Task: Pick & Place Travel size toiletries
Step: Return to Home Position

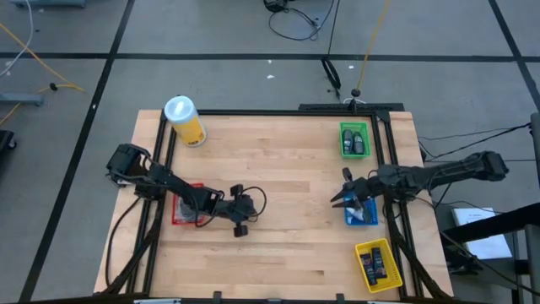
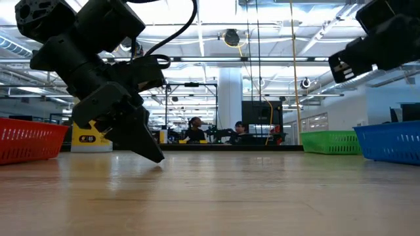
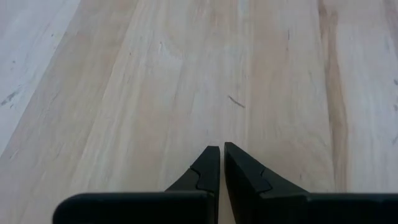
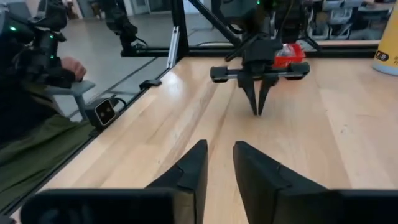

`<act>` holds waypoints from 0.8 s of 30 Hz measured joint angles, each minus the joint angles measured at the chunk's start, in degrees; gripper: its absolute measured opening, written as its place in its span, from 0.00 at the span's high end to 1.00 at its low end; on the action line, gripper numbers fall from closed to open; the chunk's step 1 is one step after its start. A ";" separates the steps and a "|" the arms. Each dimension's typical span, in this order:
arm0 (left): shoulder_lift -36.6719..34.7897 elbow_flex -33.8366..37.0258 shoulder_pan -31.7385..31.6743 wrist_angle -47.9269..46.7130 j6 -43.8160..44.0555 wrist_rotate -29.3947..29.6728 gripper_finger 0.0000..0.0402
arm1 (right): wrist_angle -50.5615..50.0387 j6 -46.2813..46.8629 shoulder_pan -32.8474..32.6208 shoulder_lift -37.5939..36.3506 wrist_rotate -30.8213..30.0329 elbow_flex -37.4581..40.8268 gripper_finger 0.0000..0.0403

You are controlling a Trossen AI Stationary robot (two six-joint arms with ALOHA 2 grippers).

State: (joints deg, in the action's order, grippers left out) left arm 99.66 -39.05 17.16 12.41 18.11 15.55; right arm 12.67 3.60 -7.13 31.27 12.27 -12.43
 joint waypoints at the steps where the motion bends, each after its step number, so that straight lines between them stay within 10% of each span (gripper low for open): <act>1: 0.00 0.00 -0.10 0.18 0.00 0.00 0.95 | -0.04 -0.02 0.19 -1.57 0.03 0.91 0.83; 24: -7.38 0.83 -1.98 11.66 -8.44 -0.08 0.95 | -6.32 -0.33 0.43 -26.55 -0.52 11.39 0.86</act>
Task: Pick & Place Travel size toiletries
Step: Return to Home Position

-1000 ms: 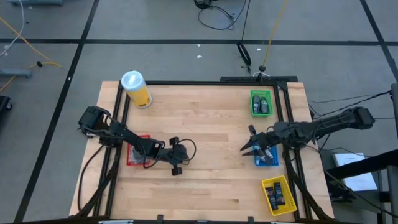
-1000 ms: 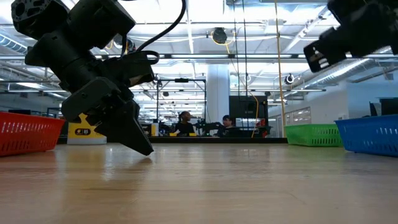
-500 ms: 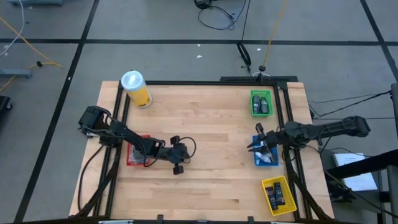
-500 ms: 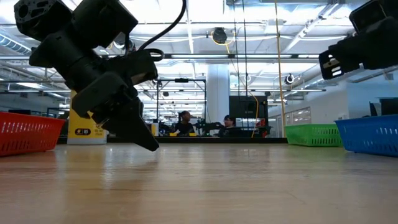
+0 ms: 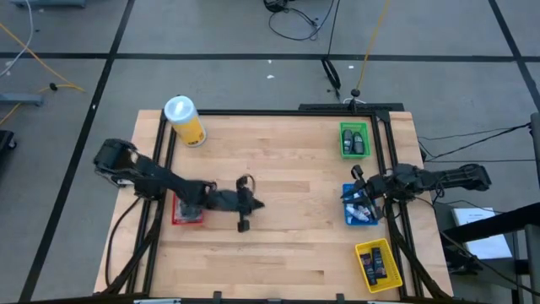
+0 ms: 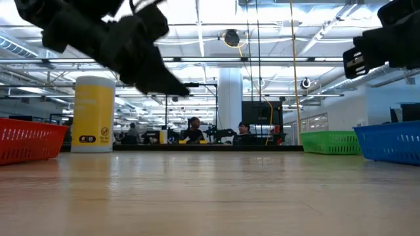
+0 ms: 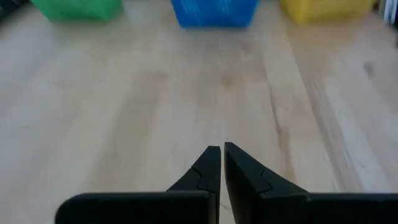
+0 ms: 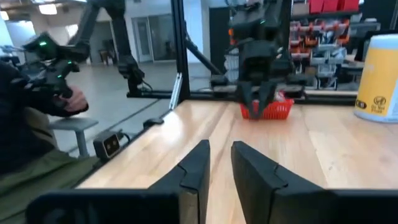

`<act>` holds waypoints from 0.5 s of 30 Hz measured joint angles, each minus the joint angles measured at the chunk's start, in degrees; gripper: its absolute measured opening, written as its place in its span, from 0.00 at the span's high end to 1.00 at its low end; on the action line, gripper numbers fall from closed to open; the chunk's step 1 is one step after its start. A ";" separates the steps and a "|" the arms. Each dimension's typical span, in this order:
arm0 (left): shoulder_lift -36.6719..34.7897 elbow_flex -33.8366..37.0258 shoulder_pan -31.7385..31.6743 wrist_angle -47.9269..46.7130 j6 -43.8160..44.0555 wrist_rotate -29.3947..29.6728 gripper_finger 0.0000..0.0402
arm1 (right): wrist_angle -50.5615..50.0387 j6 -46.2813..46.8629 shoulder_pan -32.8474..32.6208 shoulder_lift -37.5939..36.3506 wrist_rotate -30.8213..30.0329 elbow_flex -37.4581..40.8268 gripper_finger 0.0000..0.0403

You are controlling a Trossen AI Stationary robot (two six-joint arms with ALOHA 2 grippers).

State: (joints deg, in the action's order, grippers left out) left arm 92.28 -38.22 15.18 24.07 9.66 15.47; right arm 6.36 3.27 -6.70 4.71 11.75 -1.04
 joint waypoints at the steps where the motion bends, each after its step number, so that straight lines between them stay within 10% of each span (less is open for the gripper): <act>1: -2.41 0.71 -0.84 0.01 -0.93 -0.23 0.95 | -0.12 0.26 0.00 -0.28 0.04 0.02 0.86; 15: -50.38 22.80 -15.09 -3.85 -6.96 -17.05 0.95 | -0.17 0.25 -0.02 -1.07 0.10 0.16 0.86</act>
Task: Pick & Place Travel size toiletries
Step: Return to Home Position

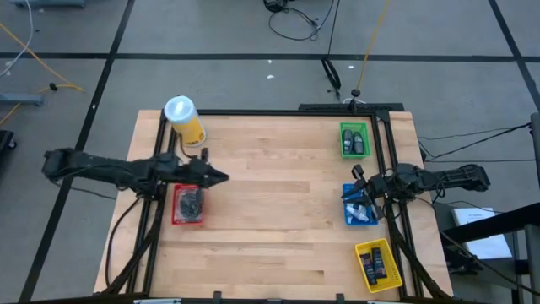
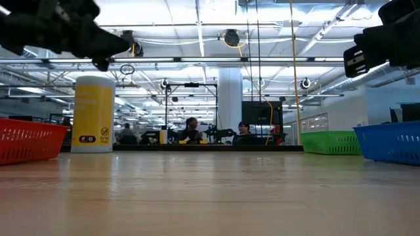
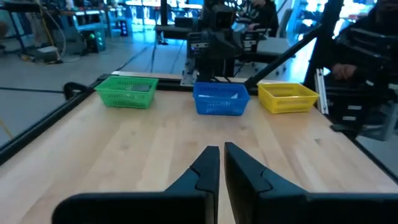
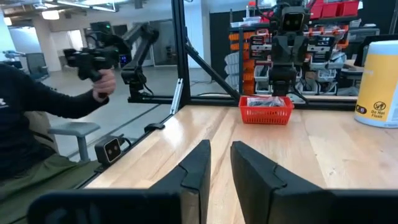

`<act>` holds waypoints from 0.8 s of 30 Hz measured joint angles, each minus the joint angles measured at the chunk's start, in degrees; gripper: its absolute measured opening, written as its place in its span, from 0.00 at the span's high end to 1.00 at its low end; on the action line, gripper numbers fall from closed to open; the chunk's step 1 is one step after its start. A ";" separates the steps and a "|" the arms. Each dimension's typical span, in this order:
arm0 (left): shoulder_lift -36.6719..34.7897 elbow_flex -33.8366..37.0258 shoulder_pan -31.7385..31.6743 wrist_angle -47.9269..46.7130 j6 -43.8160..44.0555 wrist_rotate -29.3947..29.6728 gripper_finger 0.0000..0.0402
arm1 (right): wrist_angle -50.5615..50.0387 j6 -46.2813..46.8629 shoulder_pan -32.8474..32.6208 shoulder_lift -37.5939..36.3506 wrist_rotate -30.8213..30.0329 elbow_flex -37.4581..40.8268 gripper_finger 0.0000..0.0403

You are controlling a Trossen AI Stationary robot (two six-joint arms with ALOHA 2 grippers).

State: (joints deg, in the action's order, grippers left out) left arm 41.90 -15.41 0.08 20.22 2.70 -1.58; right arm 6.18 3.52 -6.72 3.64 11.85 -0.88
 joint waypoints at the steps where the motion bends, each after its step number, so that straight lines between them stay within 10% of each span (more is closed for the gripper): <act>1: -3.23 1.03 -0.69 -1.68 0.06 -0.37 0.95 | 0.02 0.34 0.00 0.00 0.16 0.01 0.86; 24: -40.51 14.68 -4.62 -15.67 -2.62 -8.97 0.95 | -0.23 0.28 0.00 0.00 0.24 0.06 0.87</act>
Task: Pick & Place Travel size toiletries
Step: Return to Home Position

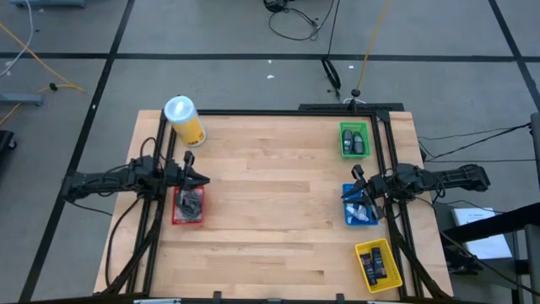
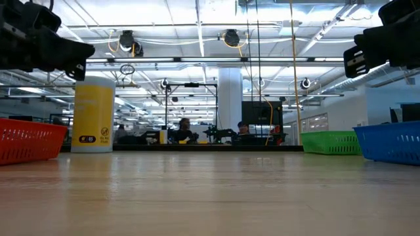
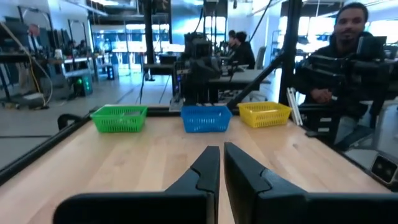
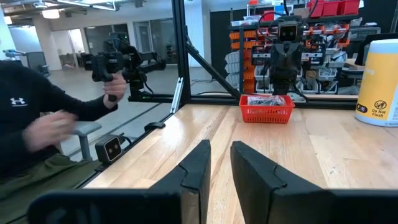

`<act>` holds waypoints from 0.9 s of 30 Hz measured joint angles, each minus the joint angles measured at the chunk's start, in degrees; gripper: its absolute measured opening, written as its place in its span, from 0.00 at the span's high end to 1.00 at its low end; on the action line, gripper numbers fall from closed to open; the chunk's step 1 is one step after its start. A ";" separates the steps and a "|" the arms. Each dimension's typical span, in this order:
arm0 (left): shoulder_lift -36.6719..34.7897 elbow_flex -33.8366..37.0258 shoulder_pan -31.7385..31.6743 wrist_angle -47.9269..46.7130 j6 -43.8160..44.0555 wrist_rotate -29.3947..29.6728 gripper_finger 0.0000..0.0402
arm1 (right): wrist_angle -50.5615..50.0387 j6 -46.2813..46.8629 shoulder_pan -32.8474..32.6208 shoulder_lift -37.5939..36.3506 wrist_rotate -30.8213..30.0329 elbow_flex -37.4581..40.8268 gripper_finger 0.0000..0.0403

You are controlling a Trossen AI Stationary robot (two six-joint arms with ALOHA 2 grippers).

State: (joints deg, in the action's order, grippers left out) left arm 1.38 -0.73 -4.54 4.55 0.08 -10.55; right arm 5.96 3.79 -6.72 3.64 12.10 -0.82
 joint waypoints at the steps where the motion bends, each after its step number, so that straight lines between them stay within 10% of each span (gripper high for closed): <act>1: -0.73 0.00 0.00 -1.13 -0.01 0.07 0.96 | -0.02 0.00 0.00 0.00 -0.02 0.02 0.87; 12: 0.28 -0.31 -0.01 -3.76 -5.12 14.30 1.00 | -0.07 0.00 0.00 0.02 0.00 0.02 0.86; 27: -1.04 -0.35 0.09 -4.40 -3.18 12.33 0.95 | -0.22 0.01 -0.02 0.02 0.02 0.02 0.86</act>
State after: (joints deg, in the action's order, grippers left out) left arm 0.34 -1.08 -4.45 0.14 -3.11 1.79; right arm 5.74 3.80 -6.74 3.66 12.12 -0.80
